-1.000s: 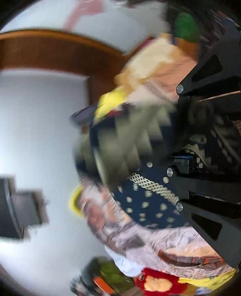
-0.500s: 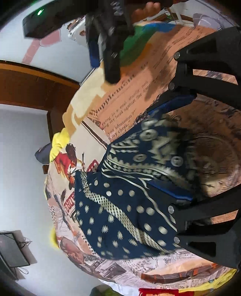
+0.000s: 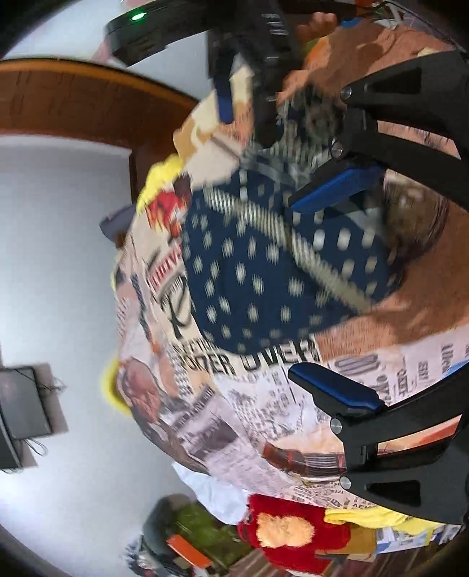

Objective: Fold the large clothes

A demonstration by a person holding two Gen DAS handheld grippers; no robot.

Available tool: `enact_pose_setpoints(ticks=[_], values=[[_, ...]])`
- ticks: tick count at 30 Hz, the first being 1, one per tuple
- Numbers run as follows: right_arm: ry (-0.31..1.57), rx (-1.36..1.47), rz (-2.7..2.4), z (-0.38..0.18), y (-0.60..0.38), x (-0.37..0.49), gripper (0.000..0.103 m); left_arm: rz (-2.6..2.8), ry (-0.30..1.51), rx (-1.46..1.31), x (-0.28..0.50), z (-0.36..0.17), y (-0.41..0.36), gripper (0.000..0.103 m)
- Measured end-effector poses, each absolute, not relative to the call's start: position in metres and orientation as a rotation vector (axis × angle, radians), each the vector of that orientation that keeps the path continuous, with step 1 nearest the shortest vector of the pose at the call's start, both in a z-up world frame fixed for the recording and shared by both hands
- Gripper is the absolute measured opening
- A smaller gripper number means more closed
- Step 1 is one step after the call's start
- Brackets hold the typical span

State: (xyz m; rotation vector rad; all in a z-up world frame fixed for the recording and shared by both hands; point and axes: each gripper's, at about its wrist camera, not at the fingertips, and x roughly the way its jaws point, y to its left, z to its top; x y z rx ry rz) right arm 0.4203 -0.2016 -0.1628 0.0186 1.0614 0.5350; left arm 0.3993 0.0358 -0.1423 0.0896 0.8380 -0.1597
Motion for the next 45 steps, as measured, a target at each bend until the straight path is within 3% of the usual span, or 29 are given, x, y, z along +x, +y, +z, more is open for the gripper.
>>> enact_pose_setpoints(ticks=[7,14,22,34,39,45], values=[[1.246,-0.067,0.493,-0.24,-0.201,0.44,0.099,-0.24,0.974,-0.04,0.421,-0.204,0.06,0.086],[1.237,-0.057,0.47,-0.244,-0.25,0.436,0.102,-0.234,0.964,-0.044,0.392,-0.215,0.07,0.09],[1.157,-0.318,0.304,-0.227,-0.268,0.413,0.102,-0.092,0.945,0.074,0.366,-0.2,0.084,0.089],[0.969,-0.083,0.493,-0.147,-0.238,0.423,0.103,-0.005,0.802,0.056,0.379,-0.154,0.096,0.089],[1.053,0.017,0.524,-0.17,-0.221,0.448,0.103,-0.042,0.816,-0.087,0.406,-0.161,0.099,0.091],[1.223,0.157,0.516,-0.229,-0.217,0.489,0.102,-0.202,0.956,-0.402,0.452,-0.204,0.11,0.091]])
